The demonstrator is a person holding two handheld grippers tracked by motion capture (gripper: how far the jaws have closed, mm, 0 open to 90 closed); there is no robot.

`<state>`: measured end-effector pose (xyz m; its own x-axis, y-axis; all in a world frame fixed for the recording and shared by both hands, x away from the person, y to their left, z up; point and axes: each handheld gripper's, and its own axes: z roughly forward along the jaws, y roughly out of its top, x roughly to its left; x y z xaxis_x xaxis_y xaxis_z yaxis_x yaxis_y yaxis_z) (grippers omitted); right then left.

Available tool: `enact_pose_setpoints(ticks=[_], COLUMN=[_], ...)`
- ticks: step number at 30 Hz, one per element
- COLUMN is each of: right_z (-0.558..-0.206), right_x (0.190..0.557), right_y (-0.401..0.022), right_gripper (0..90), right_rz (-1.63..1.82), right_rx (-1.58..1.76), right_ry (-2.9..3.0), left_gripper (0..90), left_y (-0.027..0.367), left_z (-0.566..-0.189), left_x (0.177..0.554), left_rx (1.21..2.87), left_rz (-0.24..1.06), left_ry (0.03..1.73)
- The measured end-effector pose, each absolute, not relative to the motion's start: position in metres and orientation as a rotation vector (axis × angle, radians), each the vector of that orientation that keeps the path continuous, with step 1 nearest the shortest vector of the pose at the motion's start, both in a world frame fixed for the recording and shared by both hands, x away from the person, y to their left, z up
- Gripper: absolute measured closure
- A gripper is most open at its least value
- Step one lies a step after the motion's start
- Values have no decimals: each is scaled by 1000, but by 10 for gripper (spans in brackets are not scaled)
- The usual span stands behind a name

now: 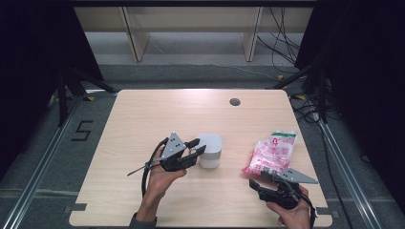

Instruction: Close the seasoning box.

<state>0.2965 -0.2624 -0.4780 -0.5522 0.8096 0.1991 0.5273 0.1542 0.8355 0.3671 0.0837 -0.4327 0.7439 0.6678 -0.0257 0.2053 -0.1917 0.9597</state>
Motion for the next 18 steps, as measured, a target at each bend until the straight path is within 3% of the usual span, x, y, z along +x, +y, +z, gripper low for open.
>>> enact_pose_setpoints(ticks=[3, 9, 18], right_z=[-478, -479, -478], right_x=[296, 297, 295], right_y=[-262, -262, -262], right_gripper=[401, 401, 400], right_rz=[1358, 1361, 1379], right_rx=[1299, 1300, 1346], right_ry=[2139, 2142, 2138], left_gripper=[503, 389, 320], left_y=[87, 91, 97], left_z=[-436, -440, -443], left_x=[367, 367, 364], left_rx=[1758, 1763, 1787], left_rz=[458, 457, 467], left_ry=[719, 755, 750])
